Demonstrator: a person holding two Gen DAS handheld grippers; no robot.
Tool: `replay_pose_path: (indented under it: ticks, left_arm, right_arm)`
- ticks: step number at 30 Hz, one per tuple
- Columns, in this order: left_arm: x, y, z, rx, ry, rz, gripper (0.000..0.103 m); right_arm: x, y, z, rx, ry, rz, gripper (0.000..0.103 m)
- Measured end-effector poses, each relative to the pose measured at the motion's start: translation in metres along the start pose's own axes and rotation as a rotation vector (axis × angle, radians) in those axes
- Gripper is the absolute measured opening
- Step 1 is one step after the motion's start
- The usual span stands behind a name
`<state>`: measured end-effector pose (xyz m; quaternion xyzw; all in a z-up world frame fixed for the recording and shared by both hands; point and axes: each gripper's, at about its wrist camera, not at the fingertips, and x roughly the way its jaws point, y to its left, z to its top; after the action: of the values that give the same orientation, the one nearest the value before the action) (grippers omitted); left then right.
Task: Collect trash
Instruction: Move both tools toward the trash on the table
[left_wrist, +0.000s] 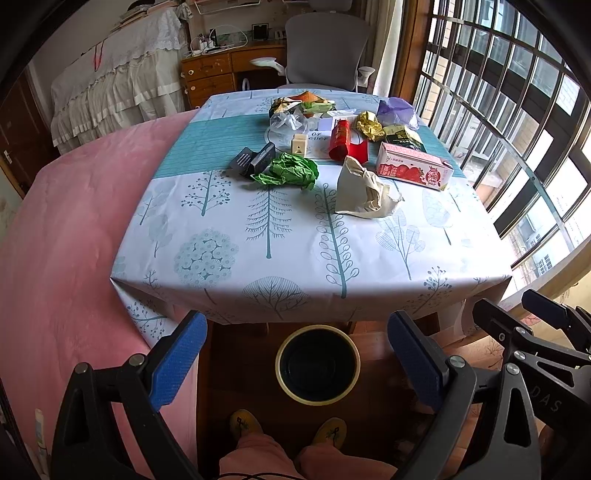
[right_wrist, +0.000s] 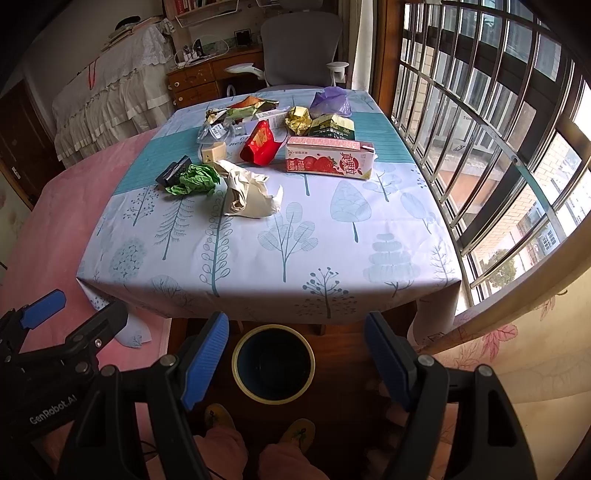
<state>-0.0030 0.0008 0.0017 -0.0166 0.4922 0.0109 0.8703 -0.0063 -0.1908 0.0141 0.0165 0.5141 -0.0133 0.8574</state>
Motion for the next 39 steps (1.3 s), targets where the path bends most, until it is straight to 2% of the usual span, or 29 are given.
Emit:
replay_pose_path:
  ticks: [5,9,22,36,39]
  left_arm:
    - [0.0,0.0,0.0,-0.002,0.001,0.001,0.097]
    - [0.0,0.001,-0.003,-0.009,0.008,0.002,0.097]
    - [0.001,0.004,0.002,-0.012,0.033,-0.005,0.097]
    - [-0.013,0.019,0.027,-0.02,-0.034,0.028,0.097]
    - [-0.012,0.031,0.037,-0.037,-0.059,0.025,0.093]
  right_arm:
    - [0.0,0.0,0.0,0.001,0.001,0.001,0.077]
    - [0.0,0.0,-0.001,0.0,-0.001,0.003,0.084]
    - [0.0,0.002,0.005,0.007,0.018,0.047,0.084]
    - [-0.005,0.016,0.034,-0.013,-0.047,0.084,0.084]
    - [-0.002,0.021,0.043,-0.017,-0.062,0.085,0.084]
